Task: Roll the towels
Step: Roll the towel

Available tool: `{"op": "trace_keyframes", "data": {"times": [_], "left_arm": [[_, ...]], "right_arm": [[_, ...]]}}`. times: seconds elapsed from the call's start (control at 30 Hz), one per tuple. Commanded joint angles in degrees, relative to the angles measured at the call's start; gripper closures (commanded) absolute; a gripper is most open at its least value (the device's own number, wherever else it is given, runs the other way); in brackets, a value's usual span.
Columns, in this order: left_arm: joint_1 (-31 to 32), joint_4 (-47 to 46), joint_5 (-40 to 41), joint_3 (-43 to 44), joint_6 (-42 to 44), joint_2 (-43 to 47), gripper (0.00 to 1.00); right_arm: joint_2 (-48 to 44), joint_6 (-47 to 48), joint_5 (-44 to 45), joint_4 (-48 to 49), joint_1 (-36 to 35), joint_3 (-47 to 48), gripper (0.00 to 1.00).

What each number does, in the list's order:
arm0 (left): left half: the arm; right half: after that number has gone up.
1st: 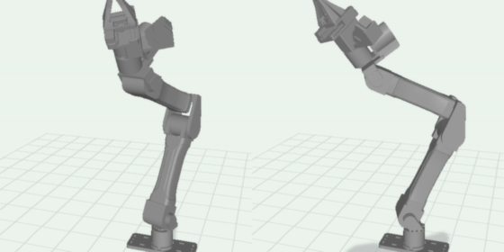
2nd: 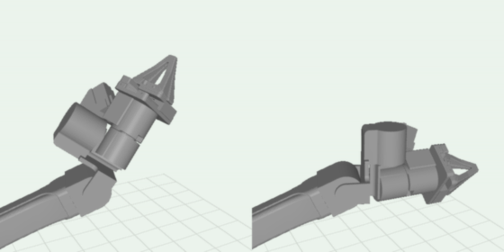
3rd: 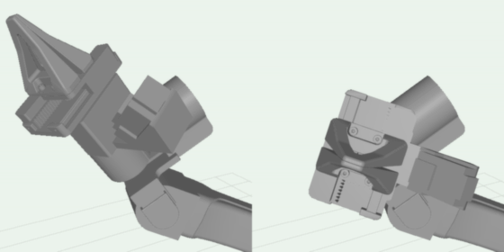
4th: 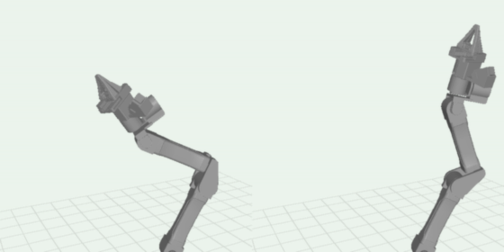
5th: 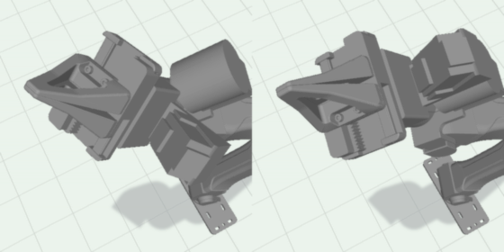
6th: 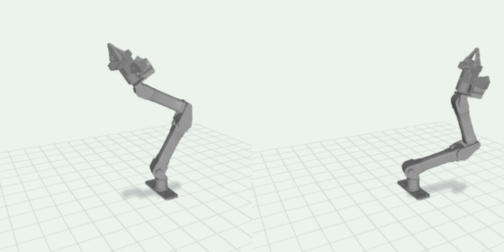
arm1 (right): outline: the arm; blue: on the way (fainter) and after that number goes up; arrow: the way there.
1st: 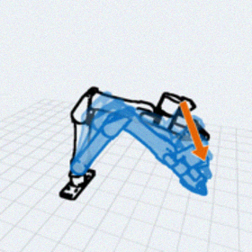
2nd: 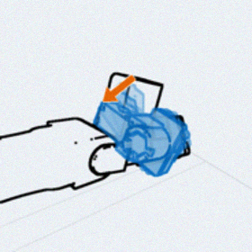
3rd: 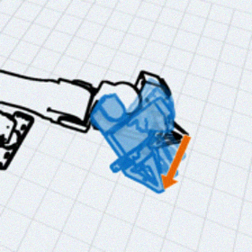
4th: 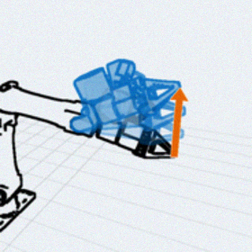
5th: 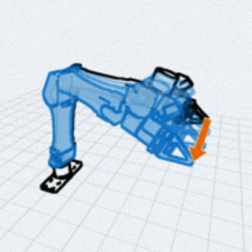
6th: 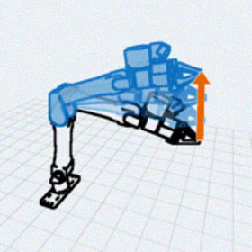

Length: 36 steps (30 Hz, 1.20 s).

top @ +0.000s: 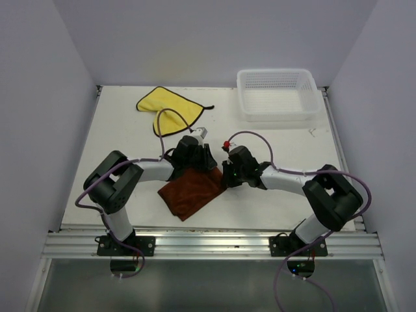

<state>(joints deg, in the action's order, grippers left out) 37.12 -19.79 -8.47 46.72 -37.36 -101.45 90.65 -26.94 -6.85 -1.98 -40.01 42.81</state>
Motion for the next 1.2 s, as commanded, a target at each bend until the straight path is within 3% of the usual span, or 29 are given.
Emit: {"op": "trace_keyframes", "data": {"times": [0.0,0.13,0.5,0.93,1.17], "left_arm": [[-0.47,2.73,1.26,3.46,1.15,2.66,0.66],[-0.65,6.95,3.98,6.97,0.72,3.97,0.66],[-1.35,12.23,3.64,10.59,-2.71,5.91,0.66],[-1.26,12.67,2.58,8.92,-4.03,8.81,0.66],[-1.18,10.83,1.18,5.84,-5.44,10.22,0.66]], "right_arm": [[-3.02,3.64,7.98,-0.66,-3.92,-0.53,1.0],[-4.95,4.96,21.22,-1.71,-8.94,-0.97,1.0],[-6.81,7.25,41.02,-3.56,-18.96,-0.71,1.0],[7.07,9.01,62.73,-12.07,-33.55,9.04,1.0],[14.64,7.16,67.76,-20.17,-37.16,16.33,1.0]]}}
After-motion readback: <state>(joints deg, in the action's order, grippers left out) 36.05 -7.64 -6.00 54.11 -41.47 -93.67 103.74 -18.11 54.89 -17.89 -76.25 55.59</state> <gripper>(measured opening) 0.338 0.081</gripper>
